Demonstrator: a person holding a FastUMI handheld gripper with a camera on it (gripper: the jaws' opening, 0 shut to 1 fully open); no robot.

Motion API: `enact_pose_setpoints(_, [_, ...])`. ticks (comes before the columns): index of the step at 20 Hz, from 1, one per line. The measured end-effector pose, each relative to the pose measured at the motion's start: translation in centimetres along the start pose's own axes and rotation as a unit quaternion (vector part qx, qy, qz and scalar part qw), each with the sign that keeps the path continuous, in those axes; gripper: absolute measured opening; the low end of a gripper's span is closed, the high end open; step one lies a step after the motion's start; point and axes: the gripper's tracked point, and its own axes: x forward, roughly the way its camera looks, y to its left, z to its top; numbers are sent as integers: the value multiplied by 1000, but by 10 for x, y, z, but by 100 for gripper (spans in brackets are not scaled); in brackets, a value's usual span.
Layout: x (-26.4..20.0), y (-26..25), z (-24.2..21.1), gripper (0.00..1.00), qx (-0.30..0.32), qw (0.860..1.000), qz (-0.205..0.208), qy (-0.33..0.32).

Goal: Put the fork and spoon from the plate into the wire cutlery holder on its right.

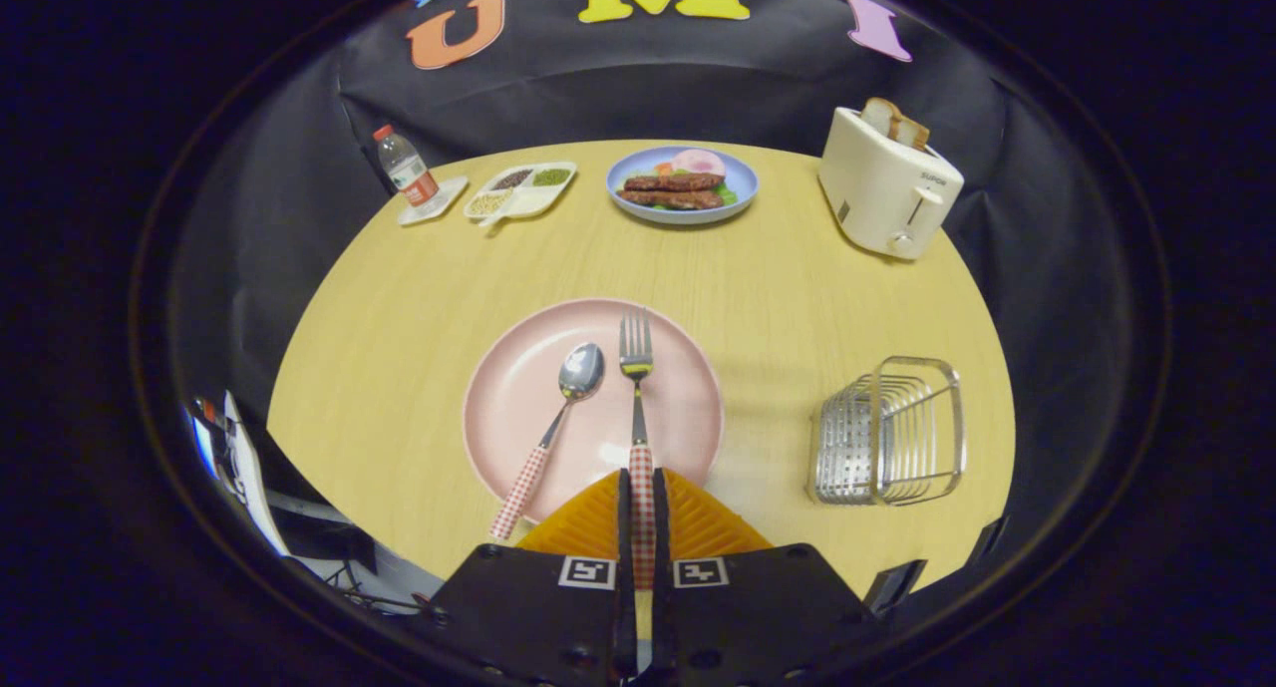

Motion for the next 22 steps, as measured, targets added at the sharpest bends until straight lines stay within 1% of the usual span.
enact_pose_setpoints(4, [-60,-36,23,6,-2,1000,5,16])
enact_pose_setpoints(7, [-95,-78,24,6,3,999,-7,45])
enact_pose_setpoints(10, [-115,-113,17,6,33,995,-10,91])
enact_pose_setpoints(12, [-121,-133,11,6,60,990,-14,126])
enact_pose_setpoints(15, [-120,-154,-3,6,100,978,-28,182])
enact_pose_setpoints(17, [-116,-153,-12,6,124,968,-16,220])
enact_pose_setpoints(19, [-111,-147,-17,6,146,954,8,262])
enact_pose_setpoints(20, [-107,-147,-16,6,155,950,11,271])
enact_pose_setpoints(22, [-96,-154,-13,6,150,949,1,277])
